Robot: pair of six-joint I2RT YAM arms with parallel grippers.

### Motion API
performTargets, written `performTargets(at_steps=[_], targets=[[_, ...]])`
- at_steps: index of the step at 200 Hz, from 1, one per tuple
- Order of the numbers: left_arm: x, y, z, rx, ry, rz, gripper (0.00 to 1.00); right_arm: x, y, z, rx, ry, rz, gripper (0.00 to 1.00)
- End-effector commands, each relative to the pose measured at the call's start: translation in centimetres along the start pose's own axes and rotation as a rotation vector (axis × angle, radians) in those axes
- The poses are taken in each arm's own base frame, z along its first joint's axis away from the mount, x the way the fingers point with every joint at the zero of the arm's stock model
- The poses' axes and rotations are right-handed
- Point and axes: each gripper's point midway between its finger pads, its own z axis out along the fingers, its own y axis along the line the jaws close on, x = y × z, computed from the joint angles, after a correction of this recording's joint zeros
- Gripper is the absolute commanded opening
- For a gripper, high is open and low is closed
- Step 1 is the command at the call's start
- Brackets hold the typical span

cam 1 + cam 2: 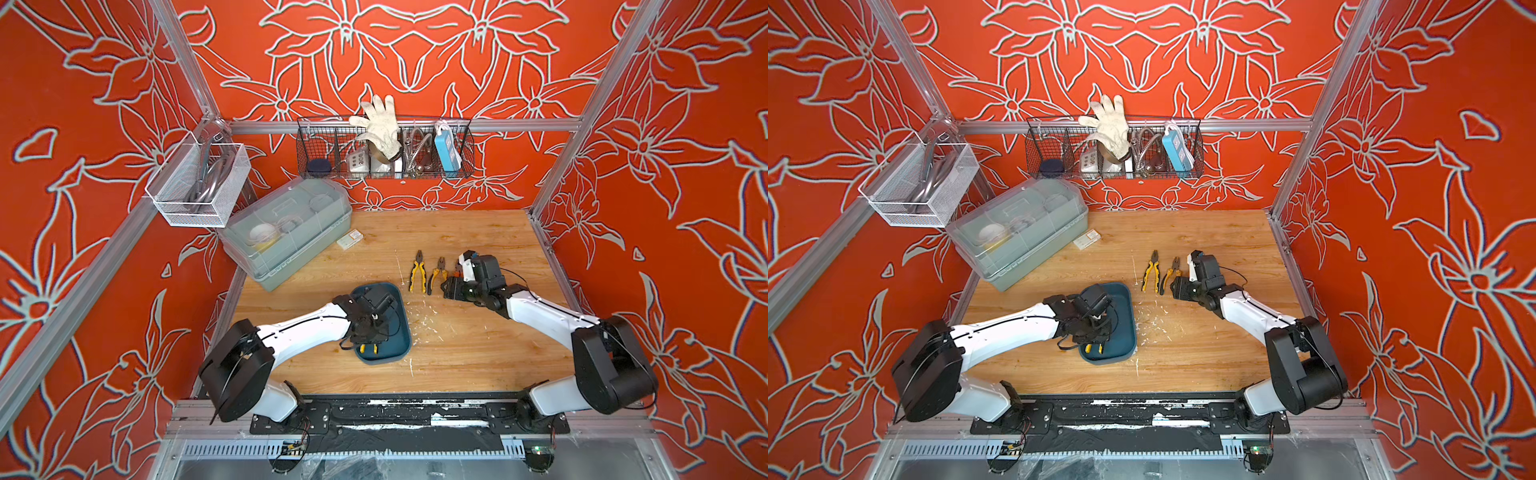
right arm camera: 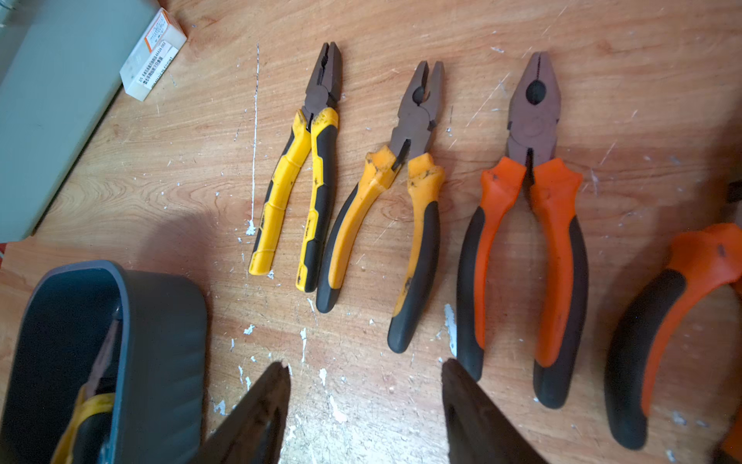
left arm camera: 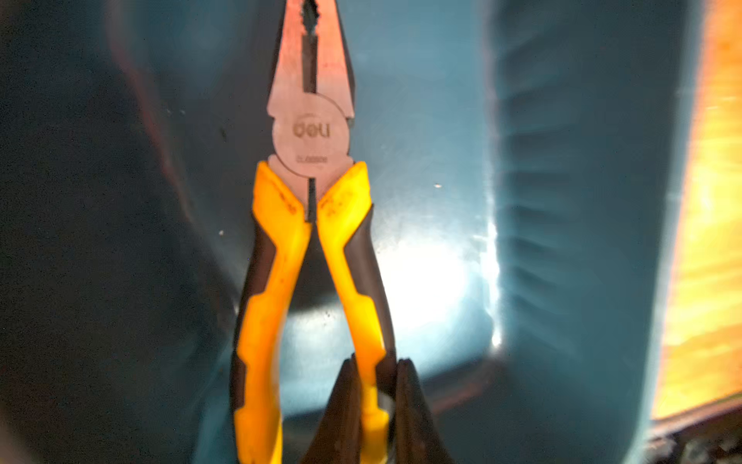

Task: Take the pliers out of the storage box
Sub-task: Pick up the pliers from the storage box.

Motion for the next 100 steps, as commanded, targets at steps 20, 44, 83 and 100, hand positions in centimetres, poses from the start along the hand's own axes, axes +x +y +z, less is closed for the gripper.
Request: performTargets(at_steps=[20, 44, 83, 100], targets=[[-0.7, -0.4, -1.4, 0.043, -0.063, 0.03, 0.0, 0.3, 0.1, 0.1, -0.006, 0.006, 0.006, 0.63], [-0.8, -0.7, -2.0, 0.073, -0.081, 0.034, 0.0, 0.3, 0.1, -0.1, -0.007, 0.001, 0.011, 0.63], [-1.2, -1.3, -3.9, 0.152, -0.155, 0.048, 0.0, 0.6, 1.9, -1.3, -0.101, -0.002, 0.088, 0.63], [-1.4, -1.4, -4.8, 0.185, -0.198, 0.05, 0.0, 1.4, 3.8, -2.0, -0.184, 0.024, 0.145, 0.62]])
